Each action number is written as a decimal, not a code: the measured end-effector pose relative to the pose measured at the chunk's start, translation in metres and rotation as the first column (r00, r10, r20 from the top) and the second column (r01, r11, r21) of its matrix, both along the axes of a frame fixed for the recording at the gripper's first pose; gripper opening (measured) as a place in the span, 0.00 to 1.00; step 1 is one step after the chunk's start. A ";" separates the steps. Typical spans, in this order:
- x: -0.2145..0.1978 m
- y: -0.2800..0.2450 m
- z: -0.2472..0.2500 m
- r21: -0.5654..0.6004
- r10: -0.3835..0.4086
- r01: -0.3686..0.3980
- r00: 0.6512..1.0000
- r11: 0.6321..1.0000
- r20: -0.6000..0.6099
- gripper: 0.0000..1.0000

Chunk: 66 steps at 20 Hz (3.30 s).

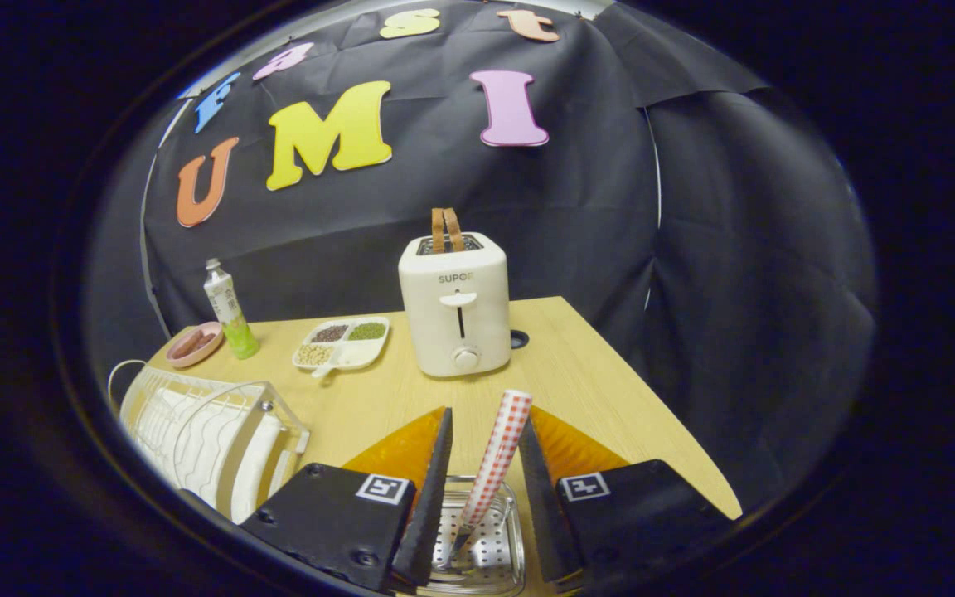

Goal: Take the plate from the dish rack, then take the spoon from the basket and place it into the plate.

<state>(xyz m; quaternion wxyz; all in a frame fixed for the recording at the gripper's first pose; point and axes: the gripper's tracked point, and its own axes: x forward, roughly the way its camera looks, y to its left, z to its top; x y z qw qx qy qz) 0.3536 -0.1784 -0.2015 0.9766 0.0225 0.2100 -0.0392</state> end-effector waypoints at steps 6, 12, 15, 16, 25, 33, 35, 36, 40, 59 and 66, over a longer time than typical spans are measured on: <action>-0.002 0.002 0.005 0.040 -0.045 0.043 0.997 0.998 0.056 0.23; -0.012 0.000 0.035 0.009 -0.069 0.068 0.985 0.998 0.159 0.14; -0.018 -0.003 0.059 -0.039 -0.084 0.096 0.969 0.995 0.233 0.13; -0.022 -0.004 0.071 -0.053 -0.093 0.111 0.958 0.992 0.272 0.13; -0.076 0.036 0.147 -0.174 -0.033 0.127 0.887 0.977 0.461 0.13; -0.157 0.092 0.157 -0.116 -0.010 0.069 0.896 0.991 0.444 0.13; -0.182 0.113 0.156 -0.141 0.017 0.049 0.902 0.989 0.431 0.13; -0.196 0.125 0.159 -0.157 0.031 0.043 0.898 0.987 0.440 0.13; -0.249 0.185 0.160 -0.206 0.105 -0.009 0.884 0.978 0.456 0.13; -0.295 0.359 0.028 -0.113 0.166 -0.128 0.873 0.985 0.458 0.14; -0.290 0.349 0.000 -0.099 0.168 -0.140 0.901 0.985 0.401 0.18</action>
